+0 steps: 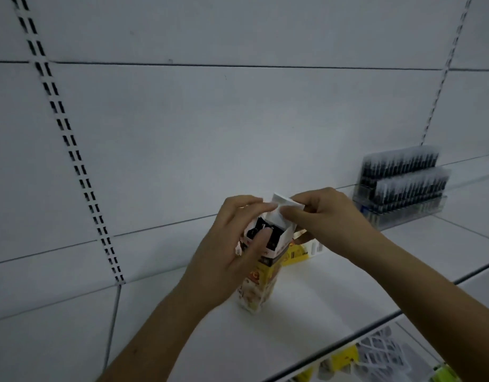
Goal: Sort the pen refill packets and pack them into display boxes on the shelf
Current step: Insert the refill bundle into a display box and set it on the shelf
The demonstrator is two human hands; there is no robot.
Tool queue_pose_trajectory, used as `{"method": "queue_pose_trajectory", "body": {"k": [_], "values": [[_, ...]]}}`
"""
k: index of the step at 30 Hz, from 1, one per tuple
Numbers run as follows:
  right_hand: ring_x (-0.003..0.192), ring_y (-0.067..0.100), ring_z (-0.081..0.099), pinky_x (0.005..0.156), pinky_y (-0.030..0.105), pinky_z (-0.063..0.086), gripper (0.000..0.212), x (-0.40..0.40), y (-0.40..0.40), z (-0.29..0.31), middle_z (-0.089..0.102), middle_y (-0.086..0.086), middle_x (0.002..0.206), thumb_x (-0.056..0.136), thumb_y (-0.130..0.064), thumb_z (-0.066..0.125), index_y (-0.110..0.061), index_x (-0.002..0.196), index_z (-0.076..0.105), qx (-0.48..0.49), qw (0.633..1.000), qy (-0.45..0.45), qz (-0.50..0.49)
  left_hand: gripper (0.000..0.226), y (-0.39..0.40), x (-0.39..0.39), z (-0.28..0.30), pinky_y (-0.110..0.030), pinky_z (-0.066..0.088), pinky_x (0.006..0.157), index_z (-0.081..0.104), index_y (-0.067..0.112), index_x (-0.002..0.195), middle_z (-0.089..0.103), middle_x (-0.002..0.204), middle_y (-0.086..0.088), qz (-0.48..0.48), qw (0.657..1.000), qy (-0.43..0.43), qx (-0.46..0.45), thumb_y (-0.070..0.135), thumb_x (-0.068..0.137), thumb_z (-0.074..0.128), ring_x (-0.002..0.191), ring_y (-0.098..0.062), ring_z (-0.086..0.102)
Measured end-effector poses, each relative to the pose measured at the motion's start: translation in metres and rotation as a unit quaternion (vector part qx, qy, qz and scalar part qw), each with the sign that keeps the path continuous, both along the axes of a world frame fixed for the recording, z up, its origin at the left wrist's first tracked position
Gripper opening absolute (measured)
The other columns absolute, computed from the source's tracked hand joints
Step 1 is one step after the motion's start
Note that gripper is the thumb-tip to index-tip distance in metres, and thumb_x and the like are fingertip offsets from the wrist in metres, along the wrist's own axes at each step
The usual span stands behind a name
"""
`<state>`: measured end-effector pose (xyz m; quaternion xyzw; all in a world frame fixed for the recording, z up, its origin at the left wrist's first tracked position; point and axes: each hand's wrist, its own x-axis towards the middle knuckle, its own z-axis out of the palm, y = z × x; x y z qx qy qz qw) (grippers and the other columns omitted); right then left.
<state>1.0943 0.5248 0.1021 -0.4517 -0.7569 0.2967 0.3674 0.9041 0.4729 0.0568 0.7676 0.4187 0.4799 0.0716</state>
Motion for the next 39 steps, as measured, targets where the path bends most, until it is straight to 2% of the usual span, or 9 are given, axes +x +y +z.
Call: {"method": "queue_pose_trajectory", "body": {"k": [5, 10, 14, 18, 24, 31, 33, 35, 39], "values": [[0.065, 0.019, 0.073, 0.066, 0.047, 0.06, 0.026, -0.004, 0.011, 0.007, 0.075, 0.005, 0.076, 0.094, -0.027, 0.06, -0.007, 0.086, 0.075, 0.007, 0.999, -0.034, 0.032, 0.019, 0.016, -0.023, 0.057, -0.019, 0.044, 0.085, 0.069, 0.039, 0.104, 0.052, 0.11, 0.022, -0.019, 0.963, 0.269, -0.003, 0.04, 0.086, 0.065, 0.109, -0.003, 0.045], [0.07, 0.02, 0.072, 0.065, 0.037, 0.062, 0.021, -0.011, 0.019, 0.003, 0.075, 0.004, 0.079, 0.095, -0.024, 0.06, -0.012, 0.088, 0.076, -0.004, 0.998, -0.021, 0.055, 0.011, 0.027, -0.021, 0.088, -0.03, 0.05, 0.078, 0.071, 0.037, 0.095, 0.058, 0.092, 0.017, -0.028, 0.917, 0.381, -0.111, 0.038, 0.084, 0.072, 0.093, -0.006, 0.054], [0.07, 0.015, 0.073, 0.064, 0.027, 0.06, 0.018, -0.018, 0.023, -0.001, 0.076, 0.001, 0.077, 0.095, -0.024, 0.061, -0.013, 0.091, 0.075, -0.017, 0.998, -0.004, 0.067, 0.012, 0.033, -0.014, 0.098, -0.008, 0.037, 0.058, 0.072, 0.034, 0.1, 0.045, 0.076, 0.024, 0.004, 0.873, 0.473, -0.122, 0.034, 0.089, 0.069, 0.073, 0.005, 0.05], [0.068, 0.011, 0.073, 0.065, 0.027, 0.061, 0.016, -0.021, 0.026, -0.007, 0.075, 0.0, 0.072, 0.094, -0.027, 0.062, -0.016, 0.091, 0.073, -0.015, 0.998, -0.01, 0.065, 0.009, 0.037, -0.017, 0.101, -0.01, 0.033, 0.055, 0.067, 0.034, 0.095, 0.054, 0.073, 0.025, -0.011, 0.86, 0.49, -0.14, 0.03, 0.088, 0.07, 0.068, 0.013, 0.05], [0.069, 0.006, 0.072, 0.061, 0.02, 0.059, 0.016, -0.028, 0.026, -0.01, 0.074, -0.009, 0.069, 0.094, -0.03, 0.061, -0.017, 0.091, 0.071, -0.02, 0.997, 0.001, 0.08, 0.012, 0.042, -0.024, 0.104, -0.034, 0.056, 0.065, 0.073, 0.03, 0.097, 0.067, 0.081, 0.014, -0.002, 0.837, 0.519, -0.174, 0.025, 0.086, 0.068, 0.072, -0.013, 0.066], [0.067, 0.007, 0.073, 0.059, 0.019, 0.058, 0.014, -0.035, 0.029, -0.012, 0.075, -0.009, 0.069, 0.093, -0.028, 0.062, -0.024, 0.082, 0.069, -0.024, 0.998, 0.002, 0.056, 0.023, 0.043, -0.013, 0.097, -0.019, 0.035, 0.051, 0.071, 0.036, 0.108, 0.062, 0.072, 0.012, 0.012, 0.778, 0.621, -0.096, 0.026, 0.09, 0.061, 0.053, -0.001, 0.043], [0.065, 0.006, 0.072, 0.057, 0.017, 0.056, 0.013, -0.034, 0.031, -0.011, 0.074, -0.009, 0.068, 0.093, -0.027, 0.062, -0.025, 0.082, 0.069, -0.019, 0.999, 0.002, 0.042, 0.023, 0.048, -0.013, 0.094, -0.02, 0.038, 0.054, 0.071, 0.038, 0.109, 0.065, 0.078, 0.013, 0.001, 0.784, 0.616, -0.08, 0.029, 0.091, 0.06, 0.055, -0.003, 0.045], [0.065, 0.006, 0.072, 0.056, 0.017, 0.056, 0.011, -0.031, 0.032, -0.012, 0.075, -0.006, 0.071, 0.093, -0.024, 0.062, -0.023, 0.087, 0.071, -0.023, 0.999, 0.015, 0.038, 0.019, 0.05, -0.023, 0.093, -0.022, 0.043, 0.062, 0.072, 0.039, 0.107, 0.069, 0.091, 0.015, -0.006, 0.819, 0.569, -0.074, 0.036, 0.09, 0.063, 0.068, -0.004, 0.054], [0.067, 0.009, 0.072, 0.06, 0.023, 0.06, 0.011, -0.024, 0.033, -0.014, 0.076, -0.002, 0.075, 0.094, -0.025, 0.061, -0.021, 0.093, 0.071, -0.027, 0.999, 0.039, 0.012, 0.034, 0.041, -0.054, 0.065, -0.012, 0.042, 0.068, 0.065, 0.036, 0.118, 0.062, 0.102, 0.018, 0.032, 0.975, 0.216, -0.04, 0.048, 0.087, 0.061, 0.083, -0.006, 0.056]]}}
